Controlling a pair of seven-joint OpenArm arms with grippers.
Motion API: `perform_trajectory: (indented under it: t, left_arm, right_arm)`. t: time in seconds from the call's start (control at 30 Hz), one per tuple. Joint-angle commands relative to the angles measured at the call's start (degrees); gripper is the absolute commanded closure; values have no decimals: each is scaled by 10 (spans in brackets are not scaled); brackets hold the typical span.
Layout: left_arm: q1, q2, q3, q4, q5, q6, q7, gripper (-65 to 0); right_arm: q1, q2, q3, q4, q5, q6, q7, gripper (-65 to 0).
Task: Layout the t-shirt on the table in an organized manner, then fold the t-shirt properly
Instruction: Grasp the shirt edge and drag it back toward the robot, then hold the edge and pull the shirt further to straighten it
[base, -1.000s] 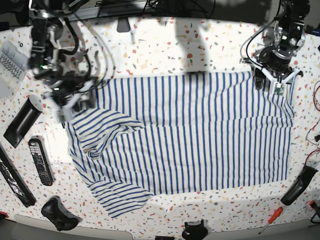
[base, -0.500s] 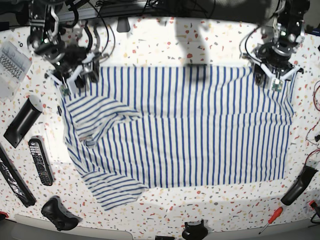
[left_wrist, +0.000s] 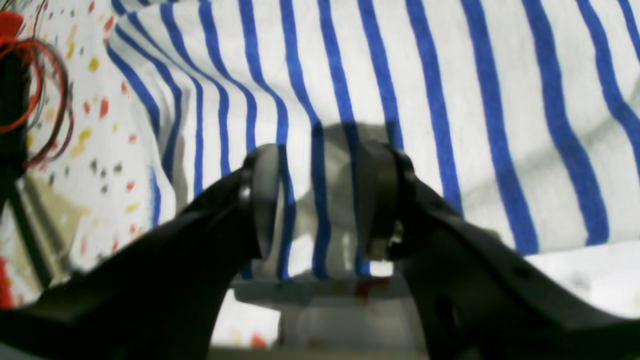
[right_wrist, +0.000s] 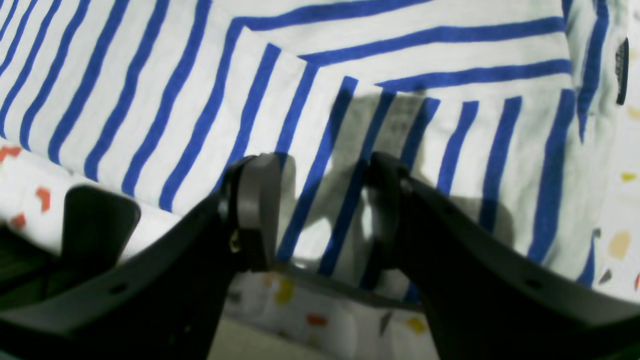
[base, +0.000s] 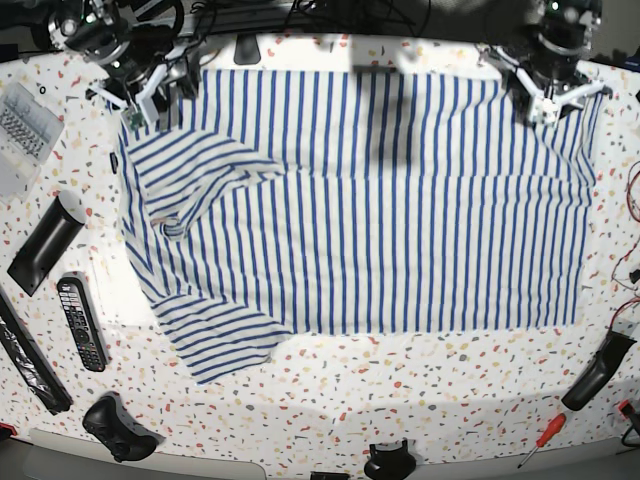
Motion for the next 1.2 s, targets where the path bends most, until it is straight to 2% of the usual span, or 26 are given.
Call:
perform_trajectory:
  t: [0.0,0.33,0.67,0.83,0.93,1.1,1.17]
  left_arm:
    - [15,-4,0,11,1,-2,19,-237]
    - [24,-5,0,92,2,-2,19,-237]
    - [26,-5,0,95,18,-2,30,-237]
    - [25,-4,0,94,31,-2,30,-237]
    - [25,-5,0,94,31,-2,30,-237]
    - [25,-5,0,94,33,-2,27,-237]
    - [25,-5,0,94,52,-2,22,-237]
  right_arm:
    - [-9,6,3,13,6,2,0,-280]
    - [-41,6,3,45,3,2,-20,-280]
    - [-44,6,31,53,-7,0,-21,-280]
    - [-44,6,64,53,2,-3,-9,-280]
    - [-44,6,63,50,4,-3,13,-280]
    - [-37,6,62,22,32,-3,18,-280]
    - [-36,6,62,11,32,-5,21,-280]
